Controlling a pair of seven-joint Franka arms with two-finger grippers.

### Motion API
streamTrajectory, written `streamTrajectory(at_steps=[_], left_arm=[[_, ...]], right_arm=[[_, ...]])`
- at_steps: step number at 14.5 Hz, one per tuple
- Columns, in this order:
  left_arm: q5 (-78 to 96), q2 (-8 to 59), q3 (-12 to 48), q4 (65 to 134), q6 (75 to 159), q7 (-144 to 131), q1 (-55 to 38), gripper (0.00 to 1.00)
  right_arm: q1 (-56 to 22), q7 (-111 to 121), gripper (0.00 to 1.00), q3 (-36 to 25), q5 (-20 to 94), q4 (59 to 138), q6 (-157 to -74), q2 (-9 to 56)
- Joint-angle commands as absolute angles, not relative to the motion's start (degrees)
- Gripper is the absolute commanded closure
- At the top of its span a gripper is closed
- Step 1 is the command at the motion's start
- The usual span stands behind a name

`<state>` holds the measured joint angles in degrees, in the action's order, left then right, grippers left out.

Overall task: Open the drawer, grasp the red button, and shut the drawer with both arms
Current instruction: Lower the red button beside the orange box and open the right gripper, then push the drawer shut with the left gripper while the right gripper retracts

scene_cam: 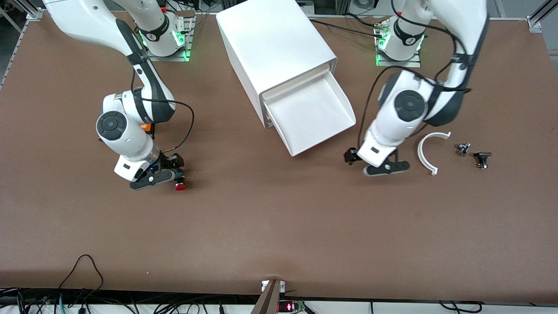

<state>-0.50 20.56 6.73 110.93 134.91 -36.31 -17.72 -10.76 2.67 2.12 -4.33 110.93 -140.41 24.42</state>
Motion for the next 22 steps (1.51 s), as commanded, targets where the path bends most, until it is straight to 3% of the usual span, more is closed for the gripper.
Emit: streamTrajectory(at_steps=[1, 5, 10, 14, 18, 22], left_arm=[[-1.7, 20.0, 10.2, 115.7, 138.8, -43.7, -17.8, 0.0], [-1.5, 17.2, 15.5, 119.4, 137.4, -47.4, -17.2, 0.0], [7.9, 14.5, 23.0, 123.2, 134.2, -49.5, -16.3, 0.0], [8.0, 14.5, 28.0, 123.4, 130.3, -49.5, -16.3, 0.0], [8.1, 14.1, 29.8, 123.9, 130.2, -49.5, -15.6, 0.0], [9.2, 12.7, 29.7, 123.7, 130.1, -49.0, -11.1, 0.0]], right_arm=[[-10.0, 2.4, 0.0, 2.7, -0.4, 108.5, -134.8, 21.4], [-10.0, -1.2, 0.0, 2.5, 8.6, 97.8, -120.4, 20.7], [-10.0, -5.4, 0.0, 2.1, 7.2, 87.8, -106.2, 18.2], [-9.8, -4.6, 0.0, 1.1, -0.3, 78.0, -95.6, 18.1], [-6.2, -4.6, 0.0, 0.8, -2.8, 76.3, -93.8, 15.8], [0.1, -1.1, 0.0, 0.7, -3.0, 84.9, -94.3, 8.4]])
